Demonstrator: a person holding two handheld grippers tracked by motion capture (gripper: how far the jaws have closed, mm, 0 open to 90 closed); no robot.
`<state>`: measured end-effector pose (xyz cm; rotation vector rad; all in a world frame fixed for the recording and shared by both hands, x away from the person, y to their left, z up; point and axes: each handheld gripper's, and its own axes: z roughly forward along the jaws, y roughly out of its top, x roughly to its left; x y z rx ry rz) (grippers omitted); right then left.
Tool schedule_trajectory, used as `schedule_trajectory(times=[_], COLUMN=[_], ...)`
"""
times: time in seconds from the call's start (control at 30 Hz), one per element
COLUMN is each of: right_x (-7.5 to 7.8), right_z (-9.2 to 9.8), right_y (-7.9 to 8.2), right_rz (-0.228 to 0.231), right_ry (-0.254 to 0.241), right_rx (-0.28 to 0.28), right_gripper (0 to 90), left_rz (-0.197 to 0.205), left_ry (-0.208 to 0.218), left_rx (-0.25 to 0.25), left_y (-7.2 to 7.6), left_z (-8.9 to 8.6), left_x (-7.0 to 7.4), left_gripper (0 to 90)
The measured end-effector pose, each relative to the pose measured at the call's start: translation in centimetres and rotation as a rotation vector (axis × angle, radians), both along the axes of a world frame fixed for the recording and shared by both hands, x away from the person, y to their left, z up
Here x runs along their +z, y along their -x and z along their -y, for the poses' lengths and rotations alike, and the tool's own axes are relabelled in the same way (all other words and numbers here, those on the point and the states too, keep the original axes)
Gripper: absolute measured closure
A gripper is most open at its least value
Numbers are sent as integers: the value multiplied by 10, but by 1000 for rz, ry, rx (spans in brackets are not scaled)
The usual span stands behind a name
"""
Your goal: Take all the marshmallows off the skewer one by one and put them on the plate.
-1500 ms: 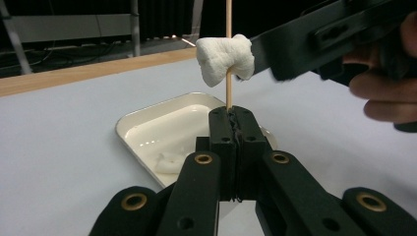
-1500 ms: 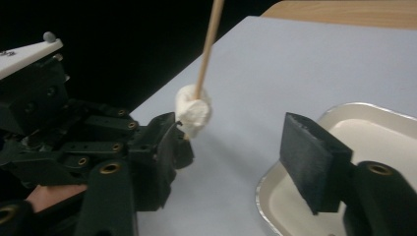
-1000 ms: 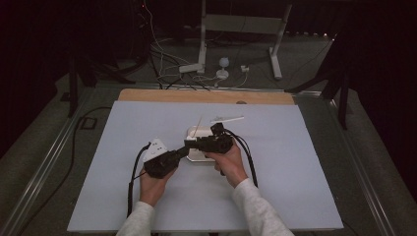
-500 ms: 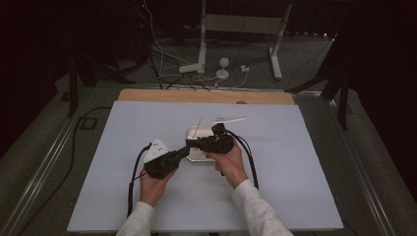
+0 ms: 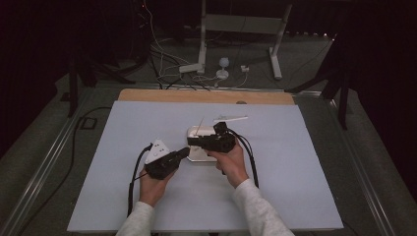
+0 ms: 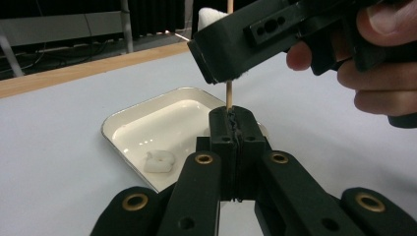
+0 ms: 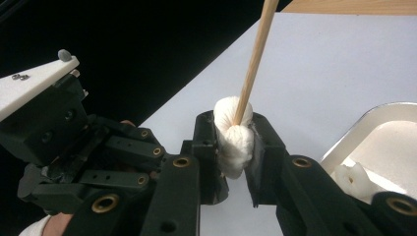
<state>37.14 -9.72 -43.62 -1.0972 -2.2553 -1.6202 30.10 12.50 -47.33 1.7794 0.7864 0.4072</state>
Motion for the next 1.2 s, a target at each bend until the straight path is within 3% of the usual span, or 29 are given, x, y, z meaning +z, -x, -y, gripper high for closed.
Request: schedule_trajectory(times=[0.17,0.2,0.27,0.33,0.43,0.53,0.63,0.77,0.87,0.97,1.2], right_x=[5,6,10,20,33,39,41,52,65,74,74], right_z=[1,1,6,16,21,22,21,29,41,46,51], right_y=[0,0,-2,-5,-4,-5,-6,-9,-10,-9,-9], right_rz=[11,13,19,26,66,76,79,86,101,128,139], right_ry=[3,3,-39,-78,-19,-5,2,-41,-72,-32,-13], right_rx=[-4,-6,-34,-66,-54,-52,-48,-82,-104,-104,-105], right_gripper=[773,773,776,777,776,774,774,779,781,780,774], left_rz=[10,7,6,0,19,23,33,24,8,10,2], left_ry=[-10,-32,-86,-78,-70,-65,-90,-113,-94,-70,-42], left_rx=[0,5,9,4,-11,-13,-5,9,27,38,39], left_y=[0,1,1,1,2,2,3,2,1,1,0], left_z=[0,0,1,0,4,4,2,-1,-6,-9,-11], left_x=[0,0,-6,-9,-5,-4,-4,-7,-10,-7,-7], left_gripper=[900,900,900,900,900,900,900,900,900,900,900])
